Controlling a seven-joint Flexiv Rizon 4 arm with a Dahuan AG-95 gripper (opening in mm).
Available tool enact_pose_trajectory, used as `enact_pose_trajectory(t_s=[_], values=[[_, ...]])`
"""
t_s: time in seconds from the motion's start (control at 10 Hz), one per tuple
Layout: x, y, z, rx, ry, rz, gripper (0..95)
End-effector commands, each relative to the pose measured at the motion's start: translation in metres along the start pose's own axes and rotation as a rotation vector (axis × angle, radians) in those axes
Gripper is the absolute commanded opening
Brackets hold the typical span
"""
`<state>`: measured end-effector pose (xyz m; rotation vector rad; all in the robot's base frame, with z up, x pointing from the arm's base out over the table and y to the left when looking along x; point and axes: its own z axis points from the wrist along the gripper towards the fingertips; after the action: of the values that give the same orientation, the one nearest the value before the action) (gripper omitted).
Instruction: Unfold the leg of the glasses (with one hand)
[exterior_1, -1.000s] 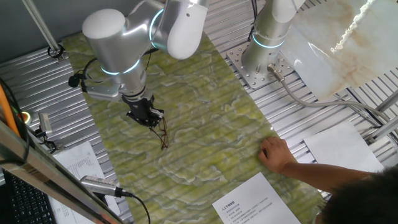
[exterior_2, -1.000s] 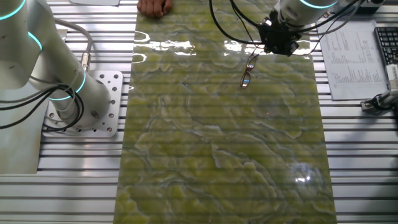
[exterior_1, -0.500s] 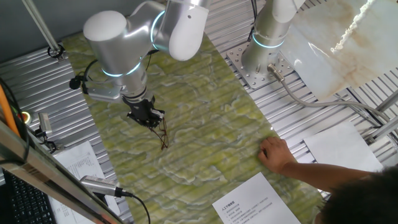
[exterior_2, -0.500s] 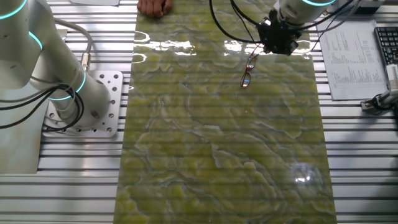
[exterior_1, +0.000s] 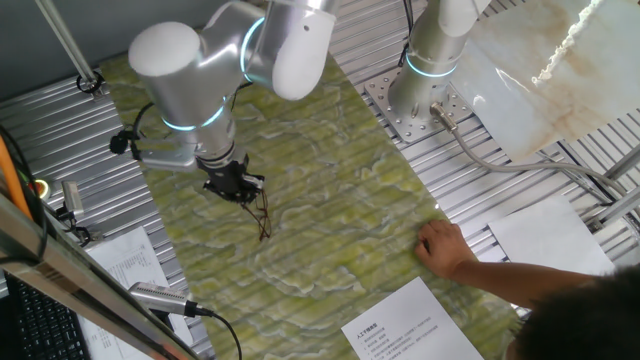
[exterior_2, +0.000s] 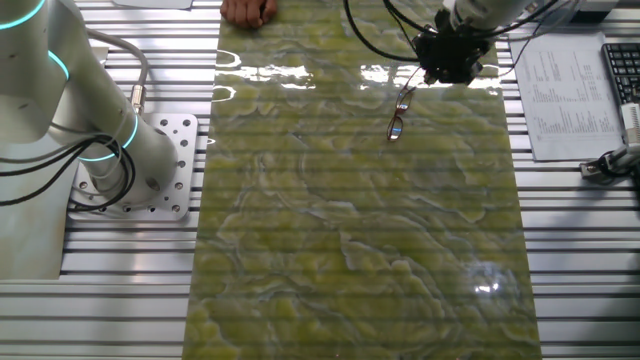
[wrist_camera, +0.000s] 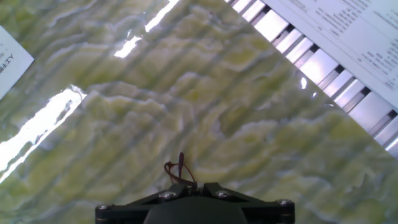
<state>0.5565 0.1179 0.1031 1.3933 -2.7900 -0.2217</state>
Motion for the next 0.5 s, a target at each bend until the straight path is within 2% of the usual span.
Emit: enact_pose_trajectory(t_s=[0.1, 0.5], values=[[0.016, 0.001, 0.002, 0.001, -0.002, -0.038, 0.0], [0.032, 0.006, 0.002, 0.017, 0.017, -0.047, 0.0]])
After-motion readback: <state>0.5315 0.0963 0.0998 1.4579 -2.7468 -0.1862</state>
